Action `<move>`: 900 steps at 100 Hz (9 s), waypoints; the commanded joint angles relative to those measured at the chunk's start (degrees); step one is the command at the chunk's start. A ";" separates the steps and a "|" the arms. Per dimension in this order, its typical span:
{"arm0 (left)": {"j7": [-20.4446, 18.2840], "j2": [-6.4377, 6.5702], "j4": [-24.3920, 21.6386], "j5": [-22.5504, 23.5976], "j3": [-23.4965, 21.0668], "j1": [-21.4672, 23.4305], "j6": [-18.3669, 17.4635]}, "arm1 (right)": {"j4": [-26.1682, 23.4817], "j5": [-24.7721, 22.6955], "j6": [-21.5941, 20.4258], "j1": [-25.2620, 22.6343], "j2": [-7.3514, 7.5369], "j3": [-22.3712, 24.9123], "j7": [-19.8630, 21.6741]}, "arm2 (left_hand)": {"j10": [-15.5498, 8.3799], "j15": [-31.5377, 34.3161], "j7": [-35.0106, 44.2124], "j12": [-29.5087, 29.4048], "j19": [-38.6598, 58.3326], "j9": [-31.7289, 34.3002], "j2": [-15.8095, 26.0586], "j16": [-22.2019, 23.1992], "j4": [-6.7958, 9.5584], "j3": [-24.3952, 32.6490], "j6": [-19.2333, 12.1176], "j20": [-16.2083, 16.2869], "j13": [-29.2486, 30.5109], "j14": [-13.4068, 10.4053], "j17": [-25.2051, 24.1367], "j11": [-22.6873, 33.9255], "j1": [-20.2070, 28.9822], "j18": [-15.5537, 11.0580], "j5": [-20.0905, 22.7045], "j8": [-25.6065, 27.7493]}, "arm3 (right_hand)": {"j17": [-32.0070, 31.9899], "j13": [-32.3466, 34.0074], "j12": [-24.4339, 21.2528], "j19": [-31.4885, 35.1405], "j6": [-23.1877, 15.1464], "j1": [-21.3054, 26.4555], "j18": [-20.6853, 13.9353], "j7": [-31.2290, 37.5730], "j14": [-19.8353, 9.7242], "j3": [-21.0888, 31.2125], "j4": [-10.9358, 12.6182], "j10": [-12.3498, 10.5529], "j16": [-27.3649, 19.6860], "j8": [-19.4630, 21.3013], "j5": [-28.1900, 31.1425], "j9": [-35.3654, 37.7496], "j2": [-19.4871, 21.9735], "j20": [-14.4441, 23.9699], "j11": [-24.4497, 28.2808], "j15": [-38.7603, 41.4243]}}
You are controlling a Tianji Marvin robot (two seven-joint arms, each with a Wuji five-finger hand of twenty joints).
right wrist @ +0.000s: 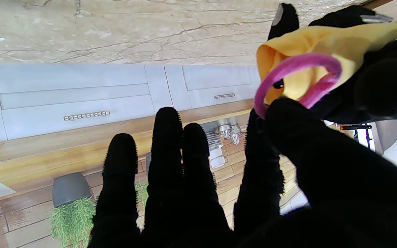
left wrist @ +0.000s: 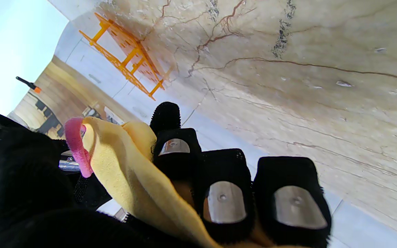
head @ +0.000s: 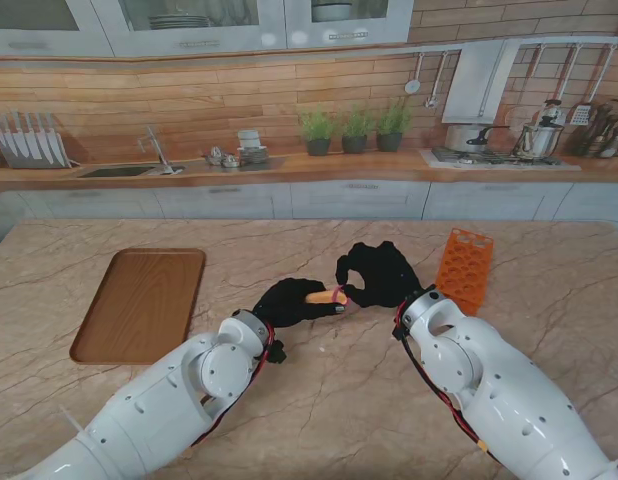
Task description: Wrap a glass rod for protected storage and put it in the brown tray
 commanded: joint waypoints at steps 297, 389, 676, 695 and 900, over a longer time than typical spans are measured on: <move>7.69 -2.49 -0.15 -4.56 -5.19 1.03 -6.68 | -2.17 61.74 18.51 -3.22 -6.51 5.67 14.14 | -3.58 8.37 15.31 -2.94 15.37 9.15 1.98 -3.49 8.13 33.39 4.79 0.73 0.50 -0.08 0.46 9.46 1.18 5.85 9.86 2.01 | 3.36 -0.08 0.61 -2.39 8.09 -4.58 -2.97 -20.45 0.49 -4.10 2.48 1.17 5.27 9.24 -6.85 -1.55 -5.41 10.04 -4.17 -0.35; 6.87 -2.66 -1.30 -6.39 -4.95 1.65 -6.44 | -3.69 63.67 21.53 -3.60 -7.76 5.44 10.15 | -4.29 6.47 17.05 -1.84 15.37 8.74 -7.71 -3.21 7.94 44.10 4.65 0.59 0.52 -2.05 0.66 7.39 0.74 3.58 7.11 -4.92 | 3.78 2.61 0.83 -1.30 -0.73 9.37 -2.41 -5.40 1.53 -6.88 -4.27 -0.66 5.94 1.89 5.34 8.95 4.21 11.27 -2.82 1.71; 3.48 -2.61 -2.73 -9.79 -4.09 2.06 -2.94 | 3.92 4.33 -14.35 -2.00 -2.08 6.51 -11.02 | -5.23 8.27 15.64 -1.78 15.37 9.11 -15.60 -2.57 1.41 48.91 2.73 3.62 0.54 -1.85 0.82 9.47 10.60 3.73 -1.10 -7.60 | 6.34 7.49 -1.60 3.37 0.01 9.59 -1.12 -4.14 -0.08 -3.42 -6.86 -1.40 5.11 5.79 6.89 22.08 3.78 6.80 1.56 5.93; 2.61 -2.50 -3.17 -10.41 -3.90 2.22 -2.52 | 4.54 3.98 -15.19 -1.32 -2.03 6.28 -11.25 | -4.99 8.51 15.28 -1.93 15.37 9.10 -14.82 -2.60 0.87 48.34 2.82 4.15 0.53 -1.32 0.80 9.50 10.97 4.17 -1.33 -7.66 | 6.29 7.67 -1.60 3.60 -1.73 9.60 -1.00 -4.15 0.06 -4.17 -6.85 -1.32 4.99 5.94 6.90 22.47 3.97 6.56 1.58 6.01; -0.95 -1.96 -6.09 -13.30 -4.15 2.95 2.22 | 2.58 5.61 -7.67 -3.90 -1.24 3.50 -4.13 | -1.49 10.25 -1.30 -2.43 15.37 8.29 13.66 -3.32 0.93 -1.70 6.78 10.54 0.45 1.84 0.97 1.01 28.51 5.24 -14.97 -2.45 | 5.34 6.78 -1.57 2.88 -1.80 9.13 -0.17 -4.91 1.20 -3.02 -6.19 -0.46 3.85 6.11 7.83 23.47 2.80 5.27 0.86 3.81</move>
